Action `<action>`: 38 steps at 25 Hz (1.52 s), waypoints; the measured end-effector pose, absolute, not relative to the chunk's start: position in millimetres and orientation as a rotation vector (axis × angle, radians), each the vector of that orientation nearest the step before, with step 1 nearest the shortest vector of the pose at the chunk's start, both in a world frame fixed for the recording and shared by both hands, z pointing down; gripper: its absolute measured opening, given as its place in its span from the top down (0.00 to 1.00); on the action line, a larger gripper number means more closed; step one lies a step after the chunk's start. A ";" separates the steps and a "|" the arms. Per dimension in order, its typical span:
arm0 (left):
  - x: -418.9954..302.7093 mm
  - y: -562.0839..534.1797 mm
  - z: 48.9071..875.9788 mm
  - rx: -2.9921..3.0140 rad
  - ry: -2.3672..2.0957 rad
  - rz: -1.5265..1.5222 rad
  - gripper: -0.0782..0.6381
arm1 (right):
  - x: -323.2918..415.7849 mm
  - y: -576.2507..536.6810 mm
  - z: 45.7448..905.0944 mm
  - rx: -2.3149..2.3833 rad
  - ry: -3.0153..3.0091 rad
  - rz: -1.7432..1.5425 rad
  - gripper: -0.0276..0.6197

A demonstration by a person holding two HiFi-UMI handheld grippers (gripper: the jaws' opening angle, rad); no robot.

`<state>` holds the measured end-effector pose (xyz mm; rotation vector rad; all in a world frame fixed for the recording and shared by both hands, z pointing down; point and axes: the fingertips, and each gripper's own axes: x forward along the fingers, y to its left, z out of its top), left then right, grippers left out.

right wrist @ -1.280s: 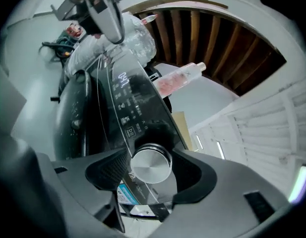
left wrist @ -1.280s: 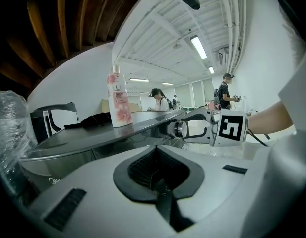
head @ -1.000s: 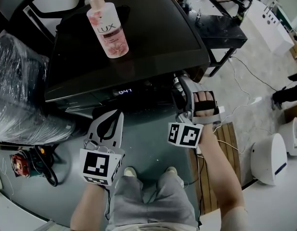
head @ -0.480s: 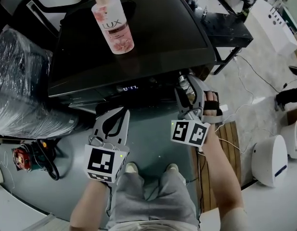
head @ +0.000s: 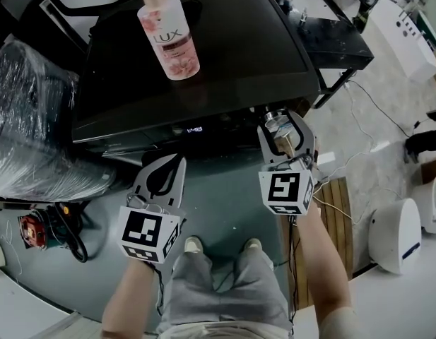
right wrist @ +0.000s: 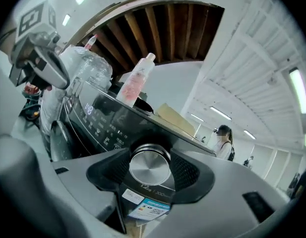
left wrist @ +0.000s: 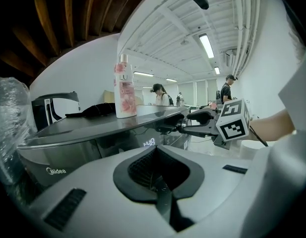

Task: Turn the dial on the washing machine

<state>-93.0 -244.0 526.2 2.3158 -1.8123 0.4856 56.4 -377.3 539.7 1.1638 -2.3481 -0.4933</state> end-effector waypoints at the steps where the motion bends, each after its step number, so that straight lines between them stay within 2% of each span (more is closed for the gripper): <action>1: -93.0 -245.0 526.1 2.314 -1.810 0.481 0.86 | 56.8 -378.0 539.4 1.174 -2.380 -0.444 0.52; 10: -91.3 -247.4 525.1 2.310 -1.779 0.454 0.86 | 65.8 -384.2 538.8 1.253 -2.531 -0.116 0.52; 20: -90.7 -251.9 517.8 2.303 -1.742 0.414 0.86 | 76.7 -391.4 539.7 1.363 -2.660 0.401 0.52; 32: -92.4 -251.4 508.2 2.314 -1.718 0.429 0.86 | 81.1 -387.5 532.7 1.376 -2.643 0.424 0.52; 38: -98.8 -246.0 481.5 2.314 -1.736 0.415 0.86 | 75.4 -369.4 498.3 1.340 -2.643 0.331 0.63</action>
